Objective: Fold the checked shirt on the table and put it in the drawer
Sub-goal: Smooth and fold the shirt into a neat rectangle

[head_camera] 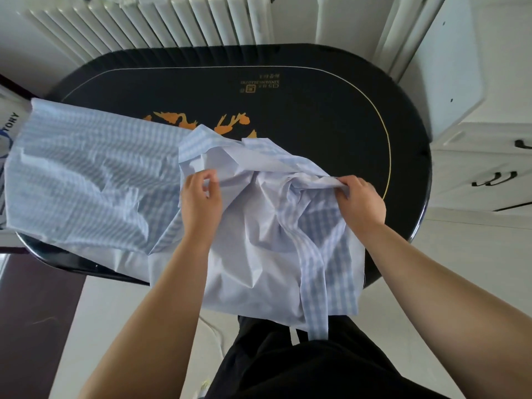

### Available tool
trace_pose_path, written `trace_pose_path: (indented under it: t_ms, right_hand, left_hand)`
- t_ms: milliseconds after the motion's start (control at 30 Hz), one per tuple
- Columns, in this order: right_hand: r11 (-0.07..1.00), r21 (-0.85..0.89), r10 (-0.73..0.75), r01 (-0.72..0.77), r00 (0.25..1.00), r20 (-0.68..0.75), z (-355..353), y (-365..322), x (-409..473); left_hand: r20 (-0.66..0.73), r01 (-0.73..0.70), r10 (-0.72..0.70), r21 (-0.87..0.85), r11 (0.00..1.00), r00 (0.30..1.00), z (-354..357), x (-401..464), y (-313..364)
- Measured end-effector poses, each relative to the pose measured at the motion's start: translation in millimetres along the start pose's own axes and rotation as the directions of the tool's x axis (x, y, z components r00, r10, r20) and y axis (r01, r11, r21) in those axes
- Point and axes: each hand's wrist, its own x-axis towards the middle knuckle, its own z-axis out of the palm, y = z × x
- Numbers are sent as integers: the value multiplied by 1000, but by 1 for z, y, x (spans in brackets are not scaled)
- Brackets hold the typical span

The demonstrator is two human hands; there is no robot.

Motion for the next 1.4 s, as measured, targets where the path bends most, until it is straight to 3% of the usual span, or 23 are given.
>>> trace_pose_path:
  t_ms: [100, 200, 300, 367, 467, 533, 600, 667, 767, 867, 967, 1033, 1133, 1267, 1333, 1400]
  right_hand:
    - [992, -89, -100, 92, 991, -91, 0, -13, 0]
    - [986, -147, -98, 79, 987, -127, 3, -30, 1]
    - [995, -79, 48, -61, 988, -149, 9, -42, 2]
    - [974, 57, 226, -220, 961, -158, 13, -48, 2]
    - [822, 371, 497, -432, 863, -95, 20, -59, 4]
    - [719, 522, 580, -458, 809, -89, 24, -69, 5]
    - [707, 553, 591, -440, 797, -122, 25, -79, 7]
    - [627, 654, 642, -424, 757, -124, 25, -87, 9]
    - [378, 827, 800, -416, 596, -66, 23, -94, 21]
    - [239, 780, 882, -578, 466, 75, 20, -96, 29]
    - [247, 716, 816, -653, 539, 210, 23, -94, 28]
    - [320, 683, 795, -657, 578, 183, 17, -92, 30]
    - [329, 713, 808, -619, 575, 126, -6, -85, 35]
    - [143, 854, 888, -500, 447, 113, -43, -50, 35]
    - [62, 907, 899, -416, 418, 131, -57, -33, 32]
    - [61, 925, 903, -375, 416, 109, -65, -23, 32]
  left_hand:
    - [-55, 95, -91, 88, 992, 994, -9, 21, -28]
    - [-35, 179, -176, 190, 965, 984, -22, 54, -49]
    - [87, 151, -193, 351, 924, 977, -30, 99, -74]
    - [182, 116, -219, 452, 884, 959, -31, 130, -87]
    - [306, -9, -207, 580, 815, 929, -27, 168, -101]
    - [382, -94, -195, 619, 780, 903, -23, 190, -107]
    - [446, -166, -188, 641, 749, 875, -17, 209, -111]
    - [489, -208, -185, 642, 738, 852, -10, 222, -115]
    - [514, -232, -167, 623, 747, 841, -2, 229, -116]
    - [512, -209, -175, 607, 767, 841, 3, 229, -117]
    - [515, -231, -161, 614, 755, 842, 6, 229, -116]
    - [519, -242, -141, 602, 761, 843, 8, 228, -117]
    - [520, -294, -70, 582, 758, 852, 10, 226, -122]
    - [547, -319, -93, 608, 727, 832, 9, 226, -129]
    - [572, -391, -46, 615, 685, 819, 11, 230, -134]
    - [624, -486, 8, 601, 634, 782, 12, 230, -136]
